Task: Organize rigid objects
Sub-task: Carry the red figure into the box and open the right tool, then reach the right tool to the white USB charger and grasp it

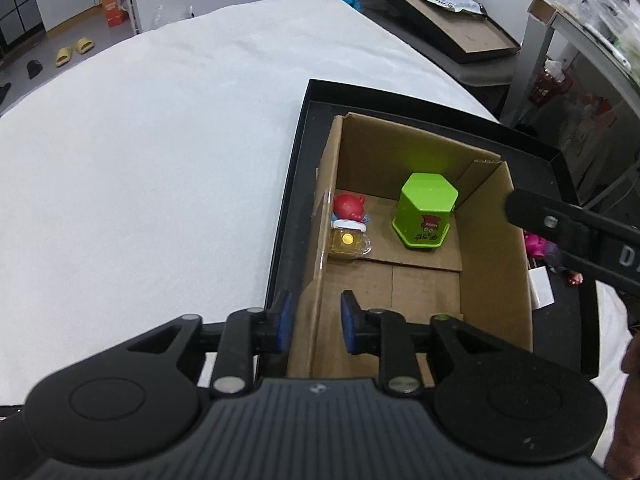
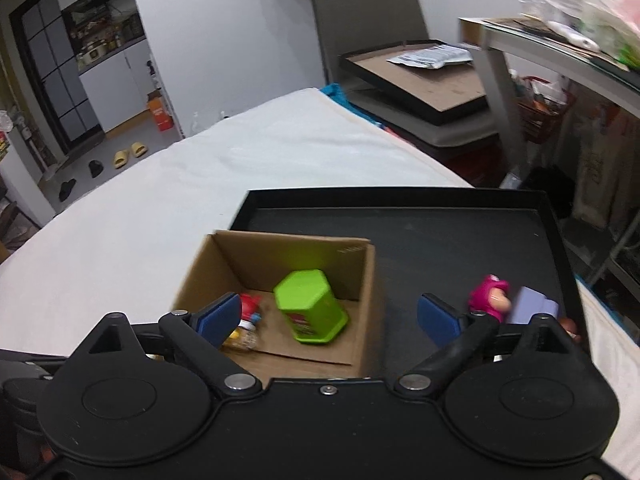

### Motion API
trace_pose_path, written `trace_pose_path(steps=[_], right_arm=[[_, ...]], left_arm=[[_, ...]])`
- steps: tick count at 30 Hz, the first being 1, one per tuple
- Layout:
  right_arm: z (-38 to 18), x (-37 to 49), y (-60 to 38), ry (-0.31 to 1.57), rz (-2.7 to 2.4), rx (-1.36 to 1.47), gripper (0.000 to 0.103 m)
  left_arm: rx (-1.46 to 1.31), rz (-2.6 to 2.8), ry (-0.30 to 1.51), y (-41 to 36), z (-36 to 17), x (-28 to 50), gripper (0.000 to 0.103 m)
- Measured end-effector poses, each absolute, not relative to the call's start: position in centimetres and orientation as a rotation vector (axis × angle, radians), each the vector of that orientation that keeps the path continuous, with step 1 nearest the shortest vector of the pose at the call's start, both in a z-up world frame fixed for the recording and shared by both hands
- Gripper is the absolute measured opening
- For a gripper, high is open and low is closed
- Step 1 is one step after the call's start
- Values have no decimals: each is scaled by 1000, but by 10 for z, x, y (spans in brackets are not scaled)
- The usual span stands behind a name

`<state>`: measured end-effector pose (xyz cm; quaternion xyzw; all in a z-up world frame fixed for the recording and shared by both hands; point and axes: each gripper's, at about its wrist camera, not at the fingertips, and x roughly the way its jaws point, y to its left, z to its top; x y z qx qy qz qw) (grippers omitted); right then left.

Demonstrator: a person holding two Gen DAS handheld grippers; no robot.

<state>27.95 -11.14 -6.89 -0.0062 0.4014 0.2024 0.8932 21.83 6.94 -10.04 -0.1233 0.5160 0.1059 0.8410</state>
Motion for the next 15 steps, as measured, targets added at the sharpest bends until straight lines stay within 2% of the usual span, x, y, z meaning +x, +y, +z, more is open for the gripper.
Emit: trace_pose_path(steps=[8,11,15], right_arm=[[-77,280,-143,830,383,-5,95],[-82,283,-158,835,351,-2,95],[-97,291,-174,879,329,18,95]], left_arm=[[-212,231,1089,49,-100,220,62],[-186,237,1083,41,-100,221,68],[-173,265,1091,33,-100,223,69]])
